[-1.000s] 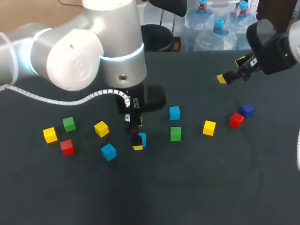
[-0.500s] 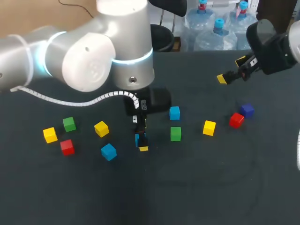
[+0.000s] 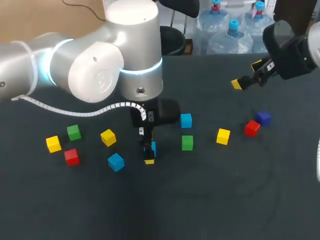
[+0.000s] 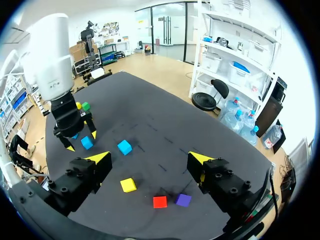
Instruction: Place the blue cubes, place green cubes on the blue cubes, place the yellow cubes on the green cubes, then place the red cubes on the yellow cubes, and place purple cube on the red cubes.
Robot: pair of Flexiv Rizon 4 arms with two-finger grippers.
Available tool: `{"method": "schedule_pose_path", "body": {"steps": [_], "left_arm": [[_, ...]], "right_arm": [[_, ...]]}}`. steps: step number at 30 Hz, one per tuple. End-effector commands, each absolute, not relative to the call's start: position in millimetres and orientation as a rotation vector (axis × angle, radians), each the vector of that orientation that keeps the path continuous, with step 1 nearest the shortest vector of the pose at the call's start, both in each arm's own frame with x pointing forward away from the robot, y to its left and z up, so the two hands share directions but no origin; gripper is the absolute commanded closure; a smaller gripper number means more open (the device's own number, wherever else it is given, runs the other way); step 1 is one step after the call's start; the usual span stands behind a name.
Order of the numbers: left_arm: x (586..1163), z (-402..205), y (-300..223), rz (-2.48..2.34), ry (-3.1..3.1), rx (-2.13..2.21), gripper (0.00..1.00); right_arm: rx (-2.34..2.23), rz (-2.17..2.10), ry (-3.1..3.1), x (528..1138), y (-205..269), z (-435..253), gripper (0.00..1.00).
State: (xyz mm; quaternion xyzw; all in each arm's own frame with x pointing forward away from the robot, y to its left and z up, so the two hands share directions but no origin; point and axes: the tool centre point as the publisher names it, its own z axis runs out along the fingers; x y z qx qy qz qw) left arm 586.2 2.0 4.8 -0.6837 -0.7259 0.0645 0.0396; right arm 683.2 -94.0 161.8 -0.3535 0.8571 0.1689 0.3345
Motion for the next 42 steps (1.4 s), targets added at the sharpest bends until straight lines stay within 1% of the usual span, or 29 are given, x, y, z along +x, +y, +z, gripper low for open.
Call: {"method": "schedule_pose_path", "body": {"steps": [1, 2, 3, 4, 5, 6, 7, 8, 9, 10, 11, 28, 42], "left_arm": [[588.8, 2.6, 1.2, 0.196, -2.224, -2.095, 0.00], [589.5, 2.0, 0.9, 0.197, -2.226, -2.095, 0.00], [589.7, 1.5, 0.6, 0.198, -2.223, -2.096, 0.14], [589.7, 1.0, 0.2, 0.199, -2.219, -2.097, 0.19], [589.8, 0.6, 0.0, 0.205, -2.216, -2.101, 0.11], [589.8, 0.5, 0.0, 0.206, -2.216, -2.102, 0.37], [590.0, 0.1, -0.2, 0.207, -2.216, -2.103, 0.70], [590.3, -0.3, -0.3, 0.208, -2.217, -2.102, 0.78], [590.4, -0.4, -0.3, 0.210, -2.218, -2.101, 0.67], [590.5, -0.4, -0.3, 0.209, -2.218, -2.101, 0.73], [590.7, -0.6, -0.2, 0.209, -2.219, -2.100, 1.00], [594.0, 0.7, 1.3, 0.204, -2.213, -2.108, 1.00], [619.4, 13.4, -10.5, 0.161, -2.107, -2.165, 1.00]], "right_arm": [[-0.919, 0.433, 2.238, 681.2, -94.0, 162.6, 0.00], [-0.919, 0.433, 2.238, 681.2, -94.0, 162.6, 0.00], [-0.919, 0.433, 2.238, 681.2, -94.0, 162.6, 0.00], [-0.919, 0.433, 2.238, 681.2, -94.0, 162.6, 0.00], [-0.919, 0.433, 2.238, 681.2, -94.0, 162.6, 0.00], [-0.919, 0.433, 2.238, 681.2, -94.0, 162.6, 0.00], [-0.919, 0.433, 2.238, 681.2, -94.0, 162.6, 0.00], [-0.919, 0.433, 2.238, 681.2, -94.0, 162.6, 0.00], [-0.919, 0.433, 2.238, 681.2, -94.0, 162.6, 0.00], [-0.919, 0.433, 2.238, 681.2, -94.0, 162.6, 0.00], [-0.919, 0.433, 2.238, 681.2, -94.0, 162.6, 0.00], [-0.919, 0.433, 2.238, 681.2, -94.0, 162.6, 0.00], [-0.919, 0.433, 2.238, 681.2, -94.0, 162.6, 0.00]]}}
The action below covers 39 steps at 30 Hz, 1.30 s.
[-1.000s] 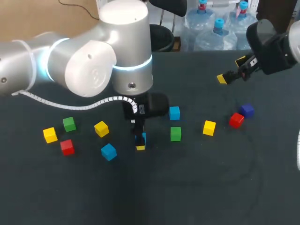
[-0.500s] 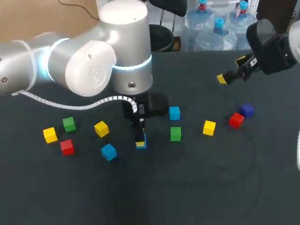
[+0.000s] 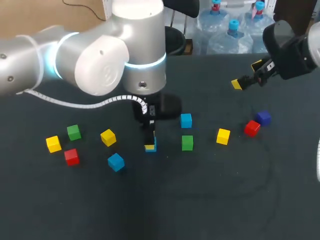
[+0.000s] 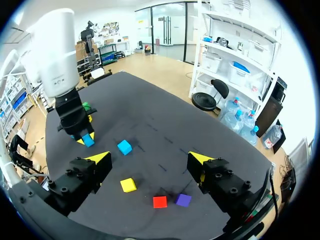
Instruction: Place the blue cubes, place green cubes on the blue cubes, place the yellow cubes on the green cubes, then place the red cubes on the yellow cubes, and place purple cube on the red cubes.
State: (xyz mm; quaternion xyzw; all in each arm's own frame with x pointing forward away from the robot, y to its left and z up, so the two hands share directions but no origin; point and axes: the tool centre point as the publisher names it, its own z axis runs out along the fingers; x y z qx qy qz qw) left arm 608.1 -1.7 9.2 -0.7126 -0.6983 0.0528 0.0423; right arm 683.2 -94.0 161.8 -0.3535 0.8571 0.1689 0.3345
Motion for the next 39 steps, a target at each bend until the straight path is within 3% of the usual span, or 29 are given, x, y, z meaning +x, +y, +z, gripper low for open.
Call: {"method": "schedule_pose_path", "body": {"steps": [1, 39], "left_arm": [[620.9, 14.3, -11.6, 0.162, -2.107, -2.167, 1.00], [682.5, 14.6, -54.3, 0.147, -2.098, -2.229, 1.00]], "right_arm": [[-0.919, 0.433, 2.238, 681.2, -94.0, 162.6, 0.00], [-0.919, 0.433, 2.238, 681.2, -94.0, 162.6, 0.00]]}}
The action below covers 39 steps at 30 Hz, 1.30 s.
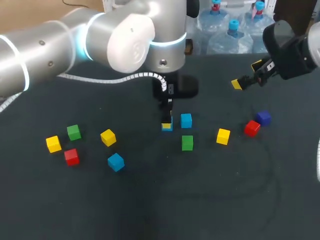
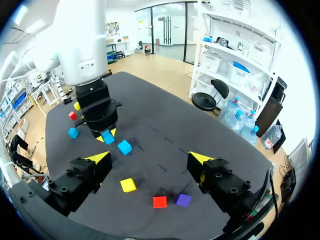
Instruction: Place the blue cubes, place green cubes on the blue cubes, place the yellow cubes on the green cubes, then place the red cubes on the yellow cubes, and place purple cube on the red cubes.
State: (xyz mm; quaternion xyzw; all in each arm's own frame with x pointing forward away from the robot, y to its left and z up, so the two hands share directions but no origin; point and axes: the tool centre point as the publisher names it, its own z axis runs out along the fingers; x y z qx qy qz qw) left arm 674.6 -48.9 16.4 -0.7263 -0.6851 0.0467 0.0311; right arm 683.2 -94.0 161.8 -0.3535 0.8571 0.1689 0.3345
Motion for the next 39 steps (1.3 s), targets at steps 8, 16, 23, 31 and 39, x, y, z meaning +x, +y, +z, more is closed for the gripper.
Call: {"method": "schedule_pose_path", "body": {"steps": [8, 16, 23, 31, 39], "left_arm": [[689.9, 5.5, -54.8, 0.156, -2.112, -2.191, 1.00], [696.8, 2.2, -56.8, 0.145, -2.131, -2.169, 1.00], [701.3, 0.8, -59.3, 0.147, -2.130, -2.167, 1.00], [704.2, -1.2, -60.6, 0.142, -2.120, -2.167, 1.00], [705.8, -2.1, -61.8, 0.142, -2.119, -2.166, 1.00]], "right_arm": [[-0.919, 0.433, 2.238, 681.2, -94.0, 162.6, 0.00], [-0.919, 0.433, 2.238, 681.2, -94.0, 162.6, 0.00], [-0.919, 0.433, 2.238, 681.2, -94.0, 162.6, 0.00], [-0.919, 0.433, 2.238, 681.2, -94.0, 162.6, 0.00], [-0.919, 0.433, 2.238, 681.2, -94.0, 162.6, 0.00]]}}
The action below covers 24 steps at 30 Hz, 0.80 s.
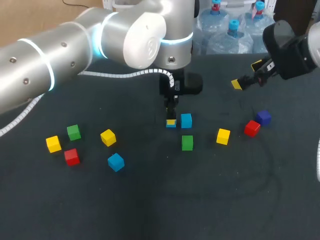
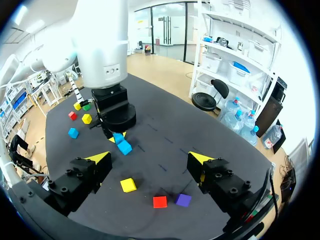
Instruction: Place the blue cubes, place green cubes on the blue cubes, place the yellow cubes on the green cubes, then place the red cubes on the yellow cubes, and place purple cube on the red cubes.
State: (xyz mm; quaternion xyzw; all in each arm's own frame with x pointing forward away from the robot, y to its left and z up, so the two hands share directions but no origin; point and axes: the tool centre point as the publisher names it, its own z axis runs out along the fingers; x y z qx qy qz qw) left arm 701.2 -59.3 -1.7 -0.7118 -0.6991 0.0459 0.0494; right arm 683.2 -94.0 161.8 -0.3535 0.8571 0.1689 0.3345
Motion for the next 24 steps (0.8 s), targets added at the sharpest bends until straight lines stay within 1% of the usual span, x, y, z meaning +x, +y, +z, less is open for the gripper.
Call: {"method": "schedule_pose_path", "body": {"steps": [1, 24], "left_arm": [[706.0, -2.1, -62.2, 0.143, -2.118, -2.166, 1.00], [704.6, -2.7, -62.0, 0.149, -2.115, -2.147, 1.00]], "right_arm": [[-0.919, 0.433, 2.238, 681.2, -94.0, 162.6, 0.00], [-0.919, 0.433, 2.238, 681.2, -94.0, 162.6, 0.00]]}}
